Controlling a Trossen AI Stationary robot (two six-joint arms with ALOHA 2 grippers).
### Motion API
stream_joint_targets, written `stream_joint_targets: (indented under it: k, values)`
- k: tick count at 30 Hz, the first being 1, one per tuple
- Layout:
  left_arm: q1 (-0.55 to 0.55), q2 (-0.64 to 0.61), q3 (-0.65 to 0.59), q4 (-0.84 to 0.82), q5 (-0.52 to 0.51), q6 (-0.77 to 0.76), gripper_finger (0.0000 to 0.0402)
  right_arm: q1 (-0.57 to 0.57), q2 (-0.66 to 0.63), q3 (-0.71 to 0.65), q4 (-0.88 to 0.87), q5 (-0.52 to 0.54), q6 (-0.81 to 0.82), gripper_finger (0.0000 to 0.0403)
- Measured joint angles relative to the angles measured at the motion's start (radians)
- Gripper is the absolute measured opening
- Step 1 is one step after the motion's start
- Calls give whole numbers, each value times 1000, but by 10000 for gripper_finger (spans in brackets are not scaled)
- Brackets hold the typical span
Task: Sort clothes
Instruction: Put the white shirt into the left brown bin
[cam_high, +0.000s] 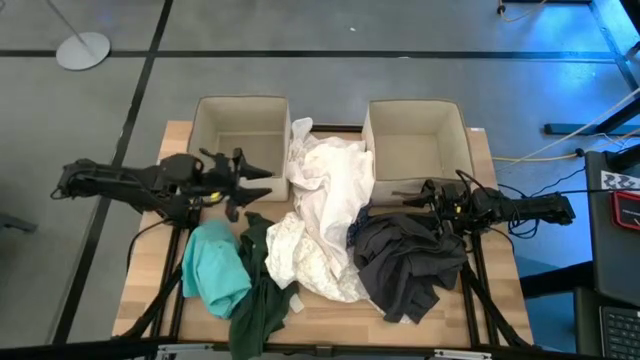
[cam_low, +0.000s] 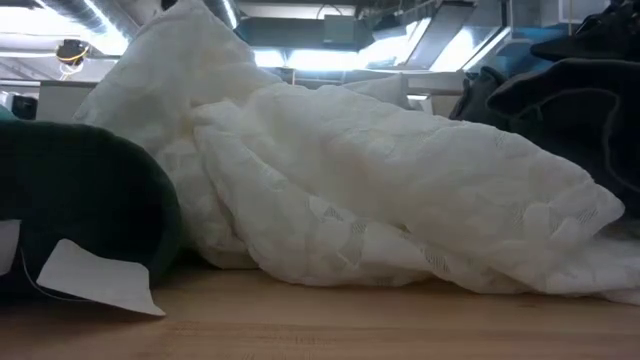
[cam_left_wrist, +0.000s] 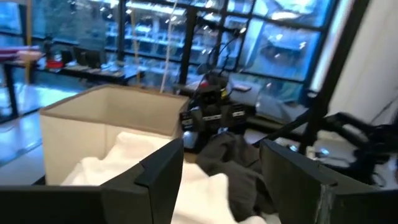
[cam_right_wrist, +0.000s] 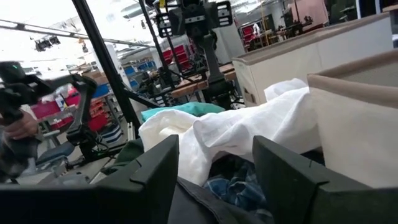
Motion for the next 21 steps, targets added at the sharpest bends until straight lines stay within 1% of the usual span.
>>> stream_joint_targets:
  k: [4, 7, 13, 21]
  values:
    - [11, 113, 90, -64, -39, 1, 203, 0, 0, 0, 0, 0, -28, 209]
    - [32, 199, 155, -123, -46, -2, 203, 0, 0, 0, 0, -2, -53, 209]
    - [58, 372, 278, -168, -47, 1, 203, 0, 0, 0, -1, -13, -70, 209]
    - [39, 603, 497, -311, -46, 117, 203, 0, 0, 0, -1, -40, -77, 209]
